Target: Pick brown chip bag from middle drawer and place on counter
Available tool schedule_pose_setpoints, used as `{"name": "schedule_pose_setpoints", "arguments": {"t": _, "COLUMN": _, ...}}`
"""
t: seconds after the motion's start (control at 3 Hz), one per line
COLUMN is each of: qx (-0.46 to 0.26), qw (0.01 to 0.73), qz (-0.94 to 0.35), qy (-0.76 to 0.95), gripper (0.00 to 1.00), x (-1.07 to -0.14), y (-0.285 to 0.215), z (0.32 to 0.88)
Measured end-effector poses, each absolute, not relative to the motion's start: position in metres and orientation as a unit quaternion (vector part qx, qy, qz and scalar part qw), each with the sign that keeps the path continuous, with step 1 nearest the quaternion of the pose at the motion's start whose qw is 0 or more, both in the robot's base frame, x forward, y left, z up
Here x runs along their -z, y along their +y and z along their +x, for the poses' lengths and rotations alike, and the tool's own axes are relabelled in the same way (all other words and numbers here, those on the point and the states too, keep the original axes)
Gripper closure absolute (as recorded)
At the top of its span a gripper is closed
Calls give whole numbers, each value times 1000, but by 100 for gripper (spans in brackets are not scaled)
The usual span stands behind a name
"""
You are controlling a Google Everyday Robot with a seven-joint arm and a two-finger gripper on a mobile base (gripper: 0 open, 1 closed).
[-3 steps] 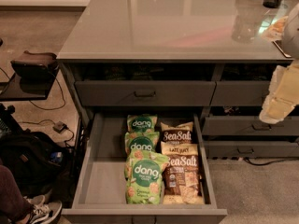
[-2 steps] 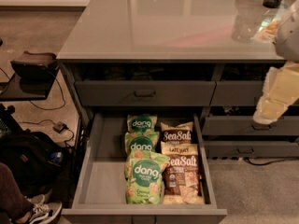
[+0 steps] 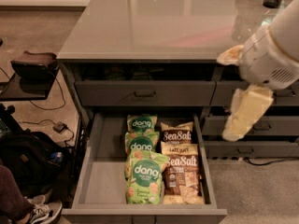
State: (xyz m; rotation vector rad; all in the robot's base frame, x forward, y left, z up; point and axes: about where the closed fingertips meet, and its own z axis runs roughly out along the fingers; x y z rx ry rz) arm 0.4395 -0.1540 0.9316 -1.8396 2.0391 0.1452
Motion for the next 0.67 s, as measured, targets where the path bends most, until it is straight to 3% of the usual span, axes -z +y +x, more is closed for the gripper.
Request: {"name": "schedule_pose_setpoints", "arguments": {"t": 0.67, "qx": -121, "qw": 237, "qz": -660, "qy": 702, "gripper": 0, "x": -864, "y": -95, "z": 445}}
